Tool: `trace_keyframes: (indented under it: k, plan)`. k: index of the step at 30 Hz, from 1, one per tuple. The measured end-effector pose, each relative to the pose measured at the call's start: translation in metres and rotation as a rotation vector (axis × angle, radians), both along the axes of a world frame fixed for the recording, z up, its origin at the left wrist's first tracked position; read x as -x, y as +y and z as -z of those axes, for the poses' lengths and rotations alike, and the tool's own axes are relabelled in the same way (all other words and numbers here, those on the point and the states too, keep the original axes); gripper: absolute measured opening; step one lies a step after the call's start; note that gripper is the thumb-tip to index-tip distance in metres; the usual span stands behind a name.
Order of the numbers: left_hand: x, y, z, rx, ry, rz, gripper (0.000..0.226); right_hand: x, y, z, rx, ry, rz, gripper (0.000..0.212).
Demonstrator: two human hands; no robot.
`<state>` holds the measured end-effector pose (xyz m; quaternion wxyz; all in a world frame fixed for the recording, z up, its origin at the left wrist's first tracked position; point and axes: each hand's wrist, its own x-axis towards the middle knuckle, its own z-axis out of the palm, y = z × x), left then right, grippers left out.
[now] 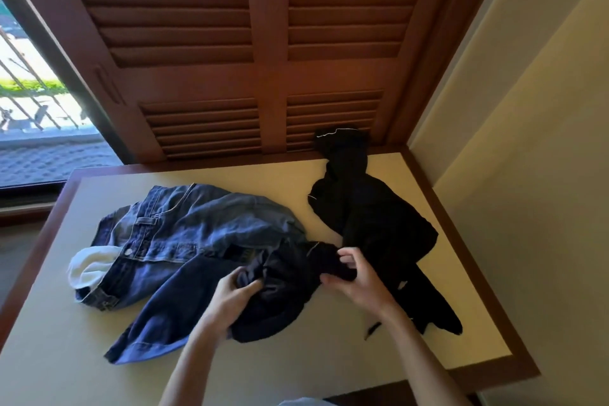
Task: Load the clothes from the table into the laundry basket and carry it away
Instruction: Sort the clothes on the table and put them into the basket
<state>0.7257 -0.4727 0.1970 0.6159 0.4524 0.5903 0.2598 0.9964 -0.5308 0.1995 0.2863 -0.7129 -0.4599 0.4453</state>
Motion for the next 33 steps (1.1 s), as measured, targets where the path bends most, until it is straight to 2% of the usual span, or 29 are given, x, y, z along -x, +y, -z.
trace_keyframes:
  k: [2,3,4,6,7,9,10,12,15,17,19,21,23,25,27,30,33]
  plan:
    - [0.037,0.007,0.0,-0.055,0.148,-0.075,0.021,-0.03,0.006,0.009,0.0,-0.449,0.149,0.086]
    - [0.057,0.009,0.001,-0.067,0.224,-0.108,0.022,-0.045,0.007,0.018,0.065,-0.594,0.212,0.096]
    - [0.076,0.012,0.002,-0.078,0.306,-0.142,0.023,-0.057,0.007,0.026,0.168,-0.629,0.262,0.104]
    - [0.102,0.014,-0.002,-0.098,0.441,-0.206,0.028,-0.075,0.007,0.047,0.355,-0.52,0.296,0.102]
    - [0.105,0.014,-0.009,-0.122,0.464,-0.229,0.029,-0.079,0.006,0.058,0.385,-0.454,0.279,0.09]
    - [0.092,0.015,-0.018,-0.171,0.42,-0.246,0.032,-0.069,0.002,0.071,0.341,-0.383,0.213,0.056]
    - [0.078,0.016,-0.022,-0.2,0.382,-0.25,0.038,-0.057,-0.002,0.072,0.301,-0.363,0.18,0.045]
    - [0.041,0.019,-0.026,-0.273,0.289,-0.231,0.044,-0.024,-0.014,0.067,0.234,-0.286,0.054,0.039]
    - [-0.028,0.018,-0.026,-0.378,0.199,0.01,0.043,0.023,-0.041,0.053,0.213,-0.18,-0.221,0.047]
    - [-0.07,0.013,-0.017,-0.389,0.247,0.299,0.04,0.035,-0.056,0.027,0.216,0.022,-0.332,0.044]
    - [-0.098,0.005,-0.006,-0.243,0.314,0.606,0.049,0.026,-0.064,-0.002,0.216,0.187,-0.227,0.031]
    - [-0.109,-0.001,-0.001,0.002,0.312,0.75,0.071,0.003,-0.06,-0.032,0.191,0.323,0.013,0.028]
    - [-0.114,-0.005,-0.011,0.293,0.178,0.697,0.078,-0.021,-0.046,-0.06,0.164,0.501,0.248,0.023]
    - [-0.116,-0.008,-0.013,0.522,-0.114,0.569,0.071,-0.041,-0.027,-0.08,0.151,0.588,0.436,0.018]
    - [-0.115,-0.011,-0.011,0.575,-0.268,0.452,0.063,-0.059,-0.004,-0.074,0.173,0.387,0.472,0.026]
    - [-0.11,-0.016,-0.001,0.403,-0.128,0.324,0.051,-0.072,0.018,-0.041,0.278,0.101,0.375,0.036]
    - [-0.096,-0.019,0.013,0.206,-0.044,0.286,0.056,-0.074,0.026,-0.013,0.343,-0.27,0.056,0.045]
